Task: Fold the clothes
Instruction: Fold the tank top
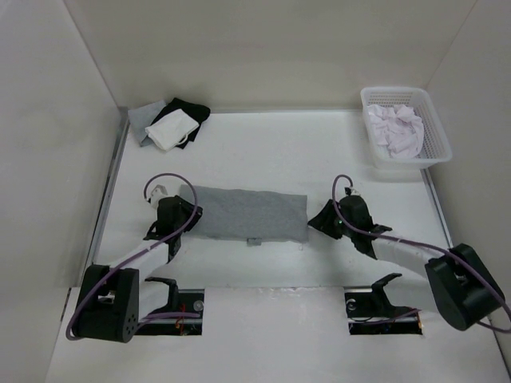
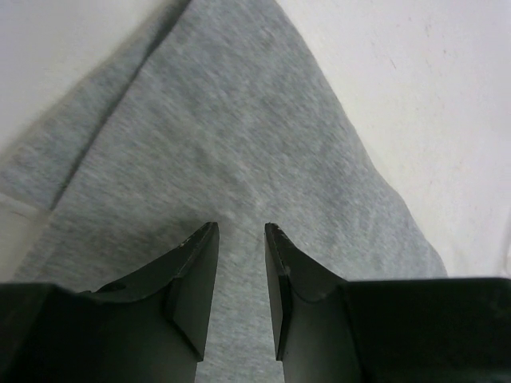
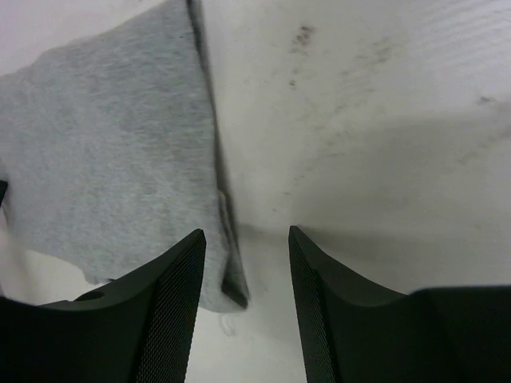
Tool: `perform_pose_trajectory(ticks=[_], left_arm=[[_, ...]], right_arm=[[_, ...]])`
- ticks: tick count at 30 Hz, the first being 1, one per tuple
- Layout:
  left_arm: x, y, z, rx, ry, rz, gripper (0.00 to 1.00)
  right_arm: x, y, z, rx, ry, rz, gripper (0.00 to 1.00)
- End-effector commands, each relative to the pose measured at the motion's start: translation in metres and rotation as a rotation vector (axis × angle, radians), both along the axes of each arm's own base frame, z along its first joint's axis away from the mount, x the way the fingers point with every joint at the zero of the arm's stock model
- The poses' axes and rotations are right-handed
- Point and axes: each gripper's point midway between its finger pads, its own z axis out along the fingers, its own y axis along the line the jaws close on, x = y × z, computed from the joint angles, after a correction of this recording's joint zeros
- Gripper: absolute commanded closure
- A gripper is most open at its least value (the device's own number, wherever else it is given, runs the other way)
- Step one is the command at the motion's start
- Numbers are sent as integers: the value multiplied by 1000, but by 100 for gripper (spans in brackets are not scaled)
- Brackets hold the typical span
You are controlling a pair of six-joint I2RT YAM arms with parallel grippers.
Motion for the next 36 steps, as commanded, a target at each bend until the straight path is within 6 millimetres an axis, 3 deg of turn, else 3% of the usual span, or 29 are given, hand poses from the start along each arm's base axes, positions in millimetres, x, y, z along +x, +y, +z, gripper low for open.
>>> perform_pose_trajectory(ticks=[1,4,8,11,14,16,22,25,28,32,36], left_arm=[[22,-13,36,-19,-129,-57,72],[24,-22,40,-28,-142,-82,72],[25,-27,48,-36,-166,-92,72],[26,-30,58,-38,-198,-99,72],[26,-33,65,-38,-217,-110,72],[26,-39,66,-42,-219,-124,72],[20,-73,66,-68,-217,-198,72],[16,-99,70,-86,-217,-256,72],[13,-124,82,-105,-237,-314,72],[12,-139,100,-122,-279,-349,71],[13,-132,115,-132,-314,-337,70]], right_arm=[[19,34,22,116,-99,107,51],[22,45,11,179,-70,103,54],[29,49,-7,219,-27,47,68],[34,52,-8,263,-35,21,76],[37,58,7,313,-81,40,91],[35,51,22,325,-125,25,97],[19,-5,54,200,-205,-75,98],[12,-32,79,88,-265,-117,97],[11,-46,113,21,-324,-126,97],[21,-14,148,23,-367,-45,97],[33,40,166,-44,-371,82,96]])
